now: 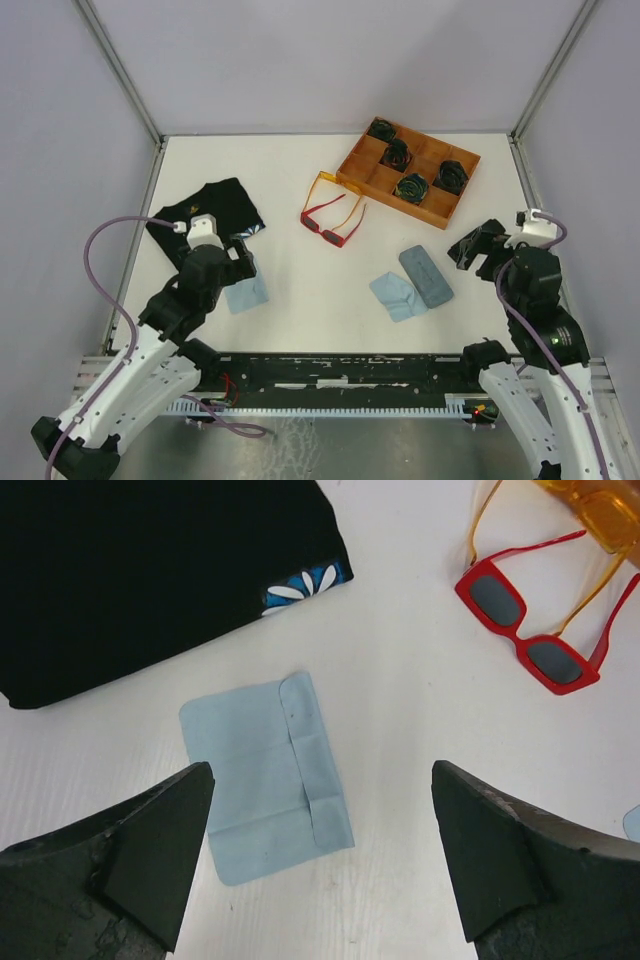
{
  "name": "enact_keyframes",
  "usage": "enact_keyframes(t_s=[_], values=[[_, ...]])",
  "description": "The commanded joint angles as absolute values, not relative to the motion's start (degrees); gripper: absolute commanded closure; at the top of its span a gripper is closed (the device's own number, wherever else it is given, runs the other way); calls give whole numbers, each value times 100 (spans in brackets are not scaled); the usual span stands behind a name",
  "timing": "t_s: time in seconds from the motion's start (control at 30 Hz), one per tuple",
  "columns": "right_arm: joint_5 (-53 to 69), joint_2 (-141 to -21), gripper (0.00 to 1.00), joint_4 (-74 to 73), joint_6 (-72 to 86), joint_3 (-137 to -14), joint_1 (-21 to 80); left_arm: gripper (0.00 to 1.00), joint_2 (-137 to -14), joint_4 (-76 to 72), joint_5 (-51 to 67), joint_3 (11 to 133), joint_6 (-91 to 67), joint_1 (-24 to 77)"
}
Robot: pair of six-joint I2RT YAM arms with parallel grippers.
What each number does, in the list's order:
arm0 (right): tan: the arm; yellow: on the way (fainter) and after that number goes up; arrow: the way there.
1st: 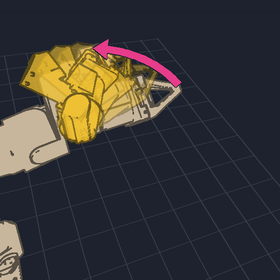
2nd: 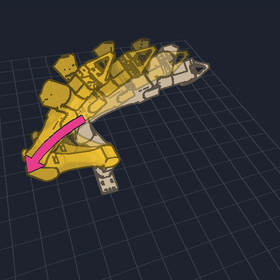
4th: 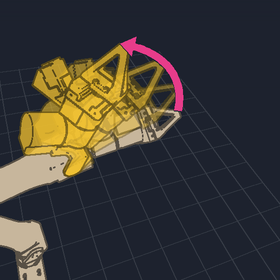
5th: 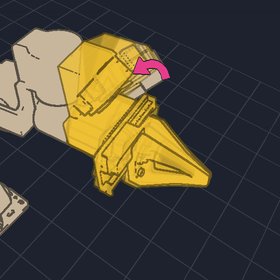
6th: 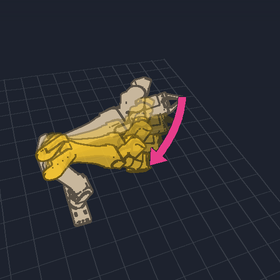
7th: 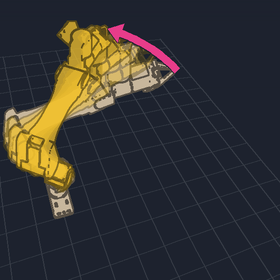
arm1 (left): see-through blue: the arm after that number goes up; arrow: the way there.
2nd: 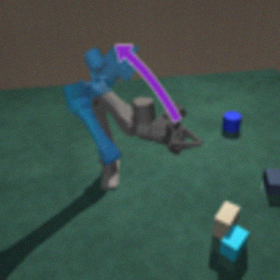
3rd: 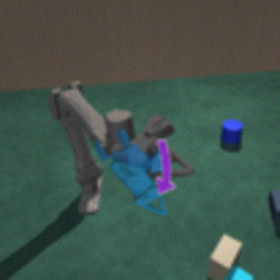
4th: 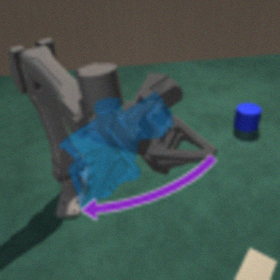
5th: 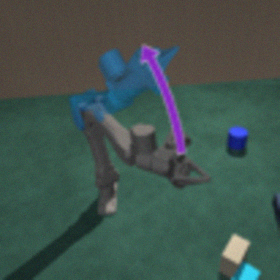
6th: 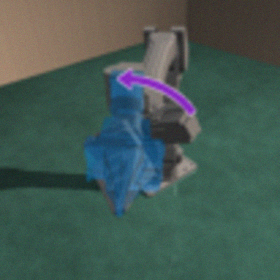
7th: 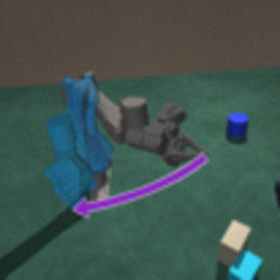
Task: Organize the sunglasses
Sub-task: Adjust the sunglasses case at the center of the board.
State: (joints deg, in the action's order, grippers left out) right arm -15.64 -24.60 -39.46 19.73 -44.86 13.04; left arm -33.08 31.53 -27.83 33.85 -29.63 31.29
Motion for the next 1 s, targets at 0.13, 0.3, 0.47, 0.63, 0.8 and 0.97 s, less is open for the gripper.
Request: enact_keyframes(t_s=[0.13,0.3,0.47,0.63,0.8,0.97], values=[[-1434,-3598,2,-4679,2339,-5554,928,2,-3578,3590,-2159,3986,-3797,2730],[-1187,-4259,1,-4835,2716,-5746,831,1,-3580,3641,-1684,4095,-3858,2619],[-866,-4893,1,-4761,2804,-5723,791,1,-4356,3956,-1484,4447,-3564,2574],[-578,-5789,1,-4832,2408,-5905,772,1,-5104,4081,-1335,4815,-3517,2560],[-66,-6655,1,-4797,1776,-6088,770,1,-5266,3924,-1477,4842,-3463,2551],[164,-7398,1,-4733,1192,-6186,773,1,-5124,3537,-986,4753,-3071,2545]])
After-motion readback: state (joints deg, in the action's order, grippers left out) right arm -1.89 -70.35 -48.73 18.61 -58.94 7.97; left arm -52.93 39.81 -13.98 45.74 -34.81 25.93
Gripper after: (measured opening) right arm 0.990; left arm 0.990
